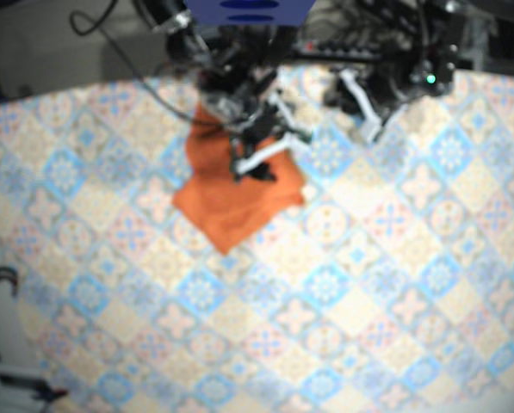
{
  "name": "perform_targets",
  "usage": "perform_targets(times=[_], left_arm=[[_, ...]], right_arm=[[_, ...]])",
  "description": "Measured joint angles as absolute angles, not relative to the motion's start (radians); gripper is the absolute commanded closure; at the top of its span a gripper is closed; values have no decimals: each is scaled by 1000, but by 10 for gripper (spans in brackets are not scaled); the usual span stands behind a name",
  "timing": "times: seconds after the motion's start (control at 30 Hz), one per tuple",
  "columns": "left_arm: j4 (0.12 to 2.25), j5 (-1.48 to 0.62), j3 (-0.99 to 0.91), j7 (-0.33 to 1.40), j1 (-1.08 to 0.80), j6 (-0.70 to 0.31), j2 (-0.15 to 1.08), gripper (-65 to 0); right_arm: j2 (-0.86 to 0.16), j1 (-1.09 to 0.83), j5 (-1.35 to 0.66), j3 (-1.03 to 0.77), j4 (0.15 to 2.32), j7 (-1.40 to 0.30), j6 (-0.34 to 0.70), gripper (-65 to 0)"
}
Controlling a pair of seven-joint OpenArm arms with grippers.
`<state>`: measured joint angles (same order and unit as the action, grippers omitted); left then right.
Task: Fold the T-shirt properly
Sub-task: 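Grasp the bundle with the right gripper and drag it toward the robot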
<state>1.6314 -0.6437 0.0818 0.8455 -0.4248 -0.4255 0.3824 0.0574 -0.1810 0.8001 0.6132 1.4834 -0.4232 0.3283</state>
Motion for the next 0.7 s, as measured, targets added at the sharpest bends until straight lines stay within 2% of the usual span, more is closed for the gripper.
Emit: perform_targets(times=[0.2,0.33,0.7], left_arm=[[1631,-647,82,846,-440,-429,402,-227],[1631,-643,79,847,-447,-423,410,-227],[1630,-644,80,846,-453,-426,421,-227]], right_arm=[[52,-148,799,608,1465,-422,331,-449],[-3,-154,792,608,1469,-412,331,-449],[-86,-293,800,609,1600,-423,332,-449]])
